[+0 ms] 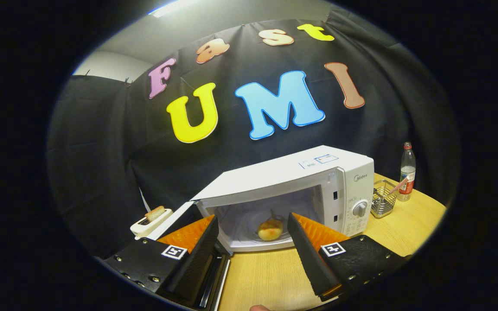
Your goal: Open the microwave, put the food inside, and close the microwave door.
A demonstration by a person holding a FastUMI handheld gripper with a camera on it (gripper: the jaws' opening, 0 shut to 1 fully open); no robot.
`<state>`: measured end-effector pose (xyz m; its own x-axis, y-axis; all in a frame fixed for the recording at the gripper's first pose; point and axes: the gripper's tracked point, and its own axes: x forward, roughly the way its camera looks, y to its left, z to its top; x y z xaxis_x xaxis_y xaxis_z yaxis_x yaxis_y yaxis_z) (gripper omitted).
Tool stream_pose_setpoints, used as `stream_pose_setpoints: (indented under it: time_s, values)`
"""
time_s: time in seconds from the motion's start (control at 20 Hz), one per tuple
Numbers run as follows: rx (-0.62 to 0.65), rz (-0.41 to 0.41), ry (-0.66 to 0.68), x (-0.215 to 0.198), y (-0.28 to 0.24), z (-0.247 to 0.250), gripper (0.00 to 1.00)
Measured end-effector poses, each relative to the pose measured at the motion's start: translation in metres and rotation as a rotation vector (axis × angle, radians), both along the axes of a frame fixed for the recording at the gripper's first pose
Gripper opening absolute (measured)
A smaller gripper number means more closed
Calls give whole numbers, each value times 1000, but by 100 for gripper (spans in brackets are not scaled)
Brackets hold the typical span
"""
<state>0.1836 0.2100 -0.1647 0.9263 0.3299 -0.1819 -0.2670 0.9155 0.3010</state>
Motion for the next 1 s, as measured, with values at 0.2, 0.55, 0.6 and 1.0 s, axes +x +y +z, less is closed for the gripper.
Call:
stream_pose_setpoints:
  time_s: [0.2, 0.55, 0.6, 1.0]
  values:
    - [-33, 41, -42, -39, 5, 20, 97]
    - [-119, 159, -107, -107, 37, 42, 97]
    - [-120, 183, -116, -118, 44, 46, 97]
    - [-88, 366, -152, -188, 111, 64, 97]
